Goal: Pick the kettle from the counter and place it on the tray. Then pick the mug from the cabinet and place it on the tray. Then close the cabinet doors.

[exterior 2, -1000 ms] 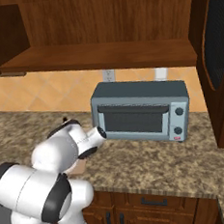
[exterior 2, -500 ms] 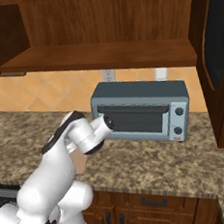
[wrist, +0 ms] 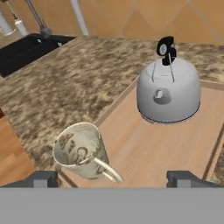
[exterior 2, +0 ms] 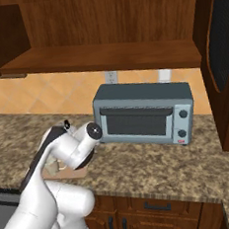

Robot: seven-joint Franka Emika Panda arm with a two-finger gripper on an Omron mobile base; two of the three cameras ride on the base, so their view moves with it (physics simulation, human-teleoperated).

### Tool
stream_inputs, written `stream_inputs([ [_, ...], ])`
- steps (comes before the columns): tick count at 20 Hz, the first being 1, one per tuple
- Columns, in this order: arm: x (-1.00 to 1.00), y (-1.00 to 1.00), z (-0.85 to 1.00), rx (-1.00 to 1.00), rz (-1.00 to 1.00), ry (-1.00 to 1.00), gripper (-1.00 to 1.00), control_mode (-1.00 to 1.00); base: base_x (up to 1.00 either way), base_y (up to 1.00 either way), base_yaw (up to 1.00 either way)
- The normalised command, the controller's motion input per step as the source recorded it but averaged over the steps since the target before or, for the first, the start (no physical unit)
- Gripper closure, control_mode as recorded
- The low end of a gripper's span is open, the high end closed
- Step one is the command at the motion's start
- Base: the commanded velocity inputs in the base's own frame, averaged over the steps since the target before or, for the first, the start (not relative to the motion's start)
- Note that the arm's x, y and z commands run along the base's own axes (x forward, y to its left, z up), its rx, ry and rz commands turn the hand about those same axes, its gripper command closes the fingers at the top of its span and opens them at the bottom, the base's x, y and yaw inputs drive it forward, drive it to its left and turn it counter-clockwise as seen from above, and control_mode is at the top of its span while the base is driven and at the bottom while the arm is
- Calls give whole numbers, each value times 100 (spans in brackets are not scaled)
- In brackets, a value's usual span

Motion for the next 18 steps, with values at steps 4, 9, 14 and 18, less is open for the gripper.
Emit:
stream_inputs([
  [4, -4, -34, 10, 12, -31, 7, -100, -100, 0, 0, 0],
  [9, -2, -79, 24, 15, -32, 9, -100, -100, 0, 0, 0],
  [14, -5, -100, 30, 14, -24, 0, -100, -100, 0, 0, 0],
  [18, 0, -93, 21, 9, -18, 0, 100, -100, 0, 0, 0],
])
